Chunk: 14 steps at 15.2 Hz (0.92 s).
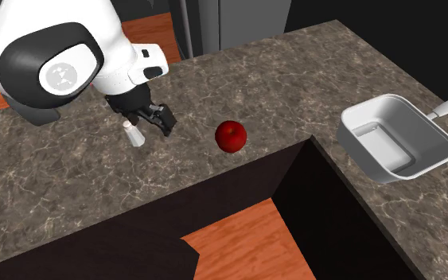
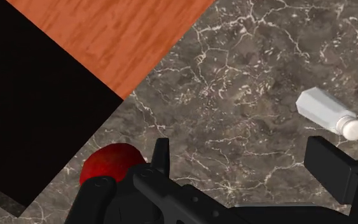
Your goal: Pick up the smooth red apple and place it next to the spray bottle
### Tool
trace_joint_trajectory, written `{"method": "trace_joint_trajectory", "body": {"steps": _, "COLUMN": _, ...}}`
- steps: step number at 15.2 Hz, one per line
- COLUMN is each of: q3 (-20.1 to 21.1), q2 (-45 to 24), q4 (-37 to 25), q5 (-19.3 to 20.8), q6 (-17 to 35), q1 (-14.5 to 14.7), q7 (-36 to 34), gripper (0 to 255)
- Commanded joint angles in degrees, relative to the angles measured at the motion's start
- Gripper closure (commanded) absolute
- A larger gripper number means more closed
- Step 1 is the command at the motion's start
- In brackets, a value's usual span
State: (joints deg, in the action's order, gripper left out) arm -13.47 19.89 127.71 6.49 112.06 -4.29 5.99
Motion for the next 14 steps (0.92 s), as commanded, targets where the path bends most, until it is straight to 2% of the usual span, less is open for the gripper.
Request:
{"method": "trace_joint_trajectory", "body": {"steps": 1, "q3": -1.41, "q2": -3.57, "q4": -1.87, "q5": -0.86, "q6": 2.22, "q1": -0.29, "q7": 1.11, "gripper": 0}}
{"method": "trace_joint_trajectory", "body": {"steps": 7, "q3": -5.77, "q2": -14.98, "q4": -9.19, "q5": -5.45, "q6": 7.3, "q1": -1.75, "q7": 6.29, "gripper": 0}}
{"method": "trace_joint_trajectory", "body": {"steps": 14, "q3": -8.68, "q2": -29.47, "q4": -20.92, "q5": -13.99, "q6": 9.98, "q1": -5.28, "q7": 13.13, "gripper": 0}}
